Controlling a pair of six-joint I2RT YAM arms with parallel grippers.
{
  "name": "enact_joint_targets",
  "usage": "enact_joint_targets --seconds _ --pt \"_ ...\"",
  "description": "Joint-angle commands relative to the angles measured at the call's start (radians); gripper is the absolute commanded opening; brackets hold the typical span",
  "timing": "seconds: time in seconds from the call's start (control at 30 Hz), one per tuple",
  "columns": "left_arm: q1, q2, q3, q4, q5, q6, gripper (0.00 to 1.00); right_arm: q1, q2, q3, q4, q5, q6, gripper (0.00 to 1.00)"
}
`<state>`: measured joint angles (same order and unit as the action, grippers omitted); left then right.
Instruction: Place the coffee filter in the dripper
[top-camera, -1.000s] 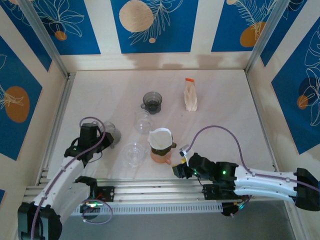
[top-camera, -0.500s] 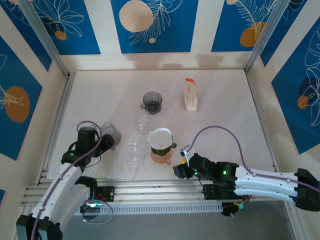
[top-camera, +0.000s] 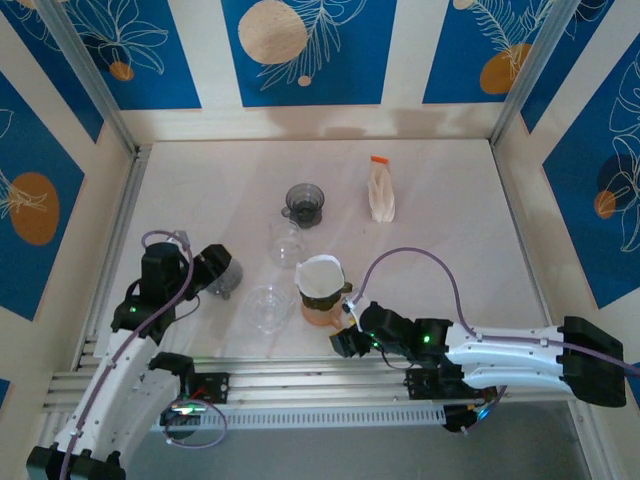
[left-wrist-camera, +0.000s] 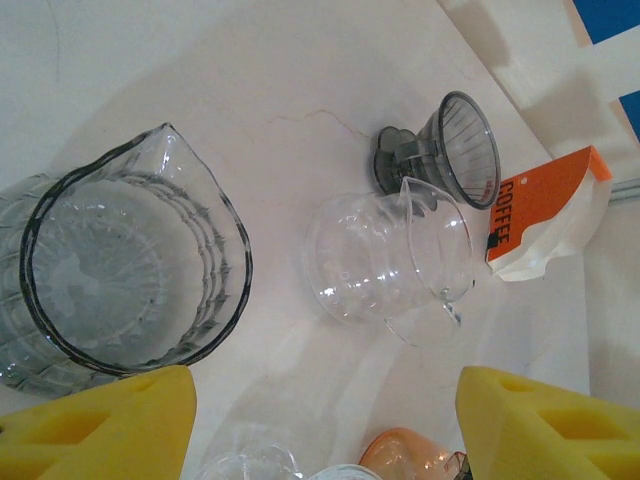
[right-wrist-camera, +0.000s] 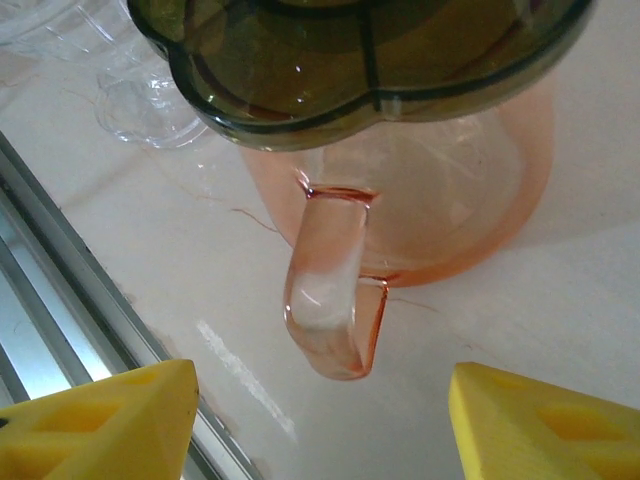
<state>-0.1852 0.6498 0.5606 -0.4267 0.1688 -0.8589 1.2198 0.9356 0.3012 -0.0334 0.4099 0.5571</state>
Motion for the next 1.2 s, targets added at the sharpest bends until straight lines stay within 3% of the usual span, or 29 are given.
enact_joint_targets --seconds 0.0,0.37,0.7,0.9,1.17 --pt "0.011 -0.005 0.001 0.016 0.028 -0.01 0.69 -0.016 0.018 0.019 0.076 -0.018 -0.025 0.66" --pt "0.012 0.003 -0.006 0.041 0.038 -0.023 0.68 -0.056 0.013 -0.009 0.106 -0.029 -0.067 0.47" --pt "0.012 0.004 -0.008 0.035 0.038 -0.021 0.67 -0.036 0.103 -0.057 0.279 0.007 -0.061 0.47" --pt "0.012 0.004 -0.008 0.029 0.033 -0.022 0.67 -0.043 0.134 -0.066 0.316 0.02 -0.074 0.37" --pt "0.011 0.006 0.004 0.032 0.024 -0.02 0.66 -0.084 0.177 -0.062 0.367 -0.019 -0.106 0.3"
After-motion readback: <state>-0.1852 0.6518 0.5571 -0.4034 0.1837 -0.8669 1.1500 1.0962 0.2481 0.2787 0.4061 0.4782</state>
